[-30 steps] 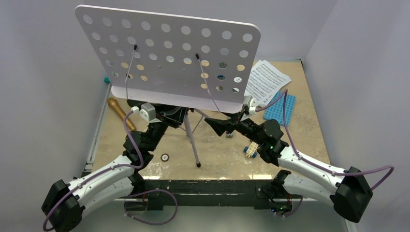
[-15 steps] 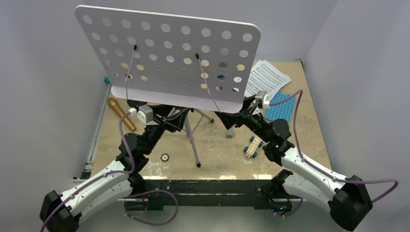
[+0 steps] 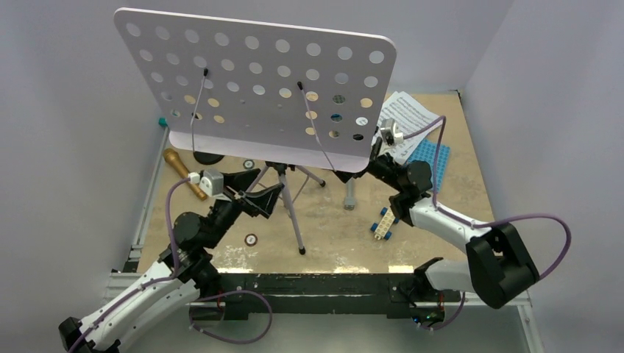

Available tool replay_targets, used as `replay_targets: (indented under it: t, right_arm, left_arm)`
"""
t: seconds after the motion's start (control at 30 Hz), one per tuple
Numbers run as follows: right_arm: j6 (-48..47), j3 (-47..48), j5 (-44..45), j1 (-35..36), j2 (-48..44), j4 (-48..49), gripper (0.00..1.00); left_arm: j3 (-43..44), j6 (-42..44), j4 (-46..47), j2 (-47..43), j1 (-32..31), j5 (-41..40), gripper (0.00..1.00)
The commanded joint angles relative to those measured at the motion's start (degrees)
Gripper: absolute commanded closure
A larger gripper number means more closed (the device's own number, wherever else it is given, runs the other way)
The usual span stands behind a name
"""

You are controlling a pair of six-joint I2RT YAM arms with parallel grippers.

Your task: Pack up the instrument practice props

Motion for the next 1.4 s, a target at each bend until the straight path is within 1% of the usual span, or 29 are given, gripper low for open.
replay_targets:
  t: [0.0,0.13,0.3,0.43,0.5,0.57,0.67,0.9,1.03,1.2,1.37]
  right_arm:
    - [3.5,8.8,-7.8,-0.3,3.9,8.8,0.26]
    - [2.4,14.2,-8.2,0.5,8.1,6.8,0.26]
    - [2.6,20.1,-10.3,2.3,13.6,6.1,0.27]
    - [0.6,24.2,-13.0,4.7,17.3,4.3,0.27]
    - [-1.2,26.3,-14.0,6.0,18.5,1.8,0.27]
    - [-1.6,28.2,-14.9,6.8,19.9,1.6,0.27]
    - [-1.8,30.7,-15.6,7.5,21.2,0.6,0.27]
    - [-3.9,35.6,-16.0,9.1,24.4,-3.3,0.27]
    - [-3.8,37.7,-17.2,10.1,26.1,-4.5,0.29]
    - [0.3,35.8,-16.7,10.3,26.2,0.3,0.29]
    - [4.5,36.5,-18.8,10.3,27.2,2.9,0.28]
  left_arm:
    - [0.7,-3.8,-12.2,-6.3,-0.2,-1.5,0.00]
    - [0.7,-6.4,-19.6,-10.9,-0.2,-4.8,0.00]
    - [0.1,-8.3,-24.6,-14.0,-0.3,-5.7,0.00]
    - [1.8,-9.5,-29.0,-14.3,-0.3,-8.1,0.00]
    - [3.8,-10.8,-34.2,-13.7,-0.3,-10.7,0.00]
    - [6.2,-12.7,-39.0,-12.8,-0.3,-13.6,0.00]
    - [8.3,-14.0,-43.2,-12.2,-0.3,-15.3,0.00]
    - [6.8,-16.6,-44.7,-14.7,-0.3,-16.6,0.00]
    - [6.4,-17.7,-46.0,-15.3,-0.3,-17.0,0.00]
    - [5.9,-18.0,-46.1,-15.6,-0.3,-16.9,0.00]
    - [5.8,-16.7,-44.1,-15.2,-0.3,-16.2,0.00]
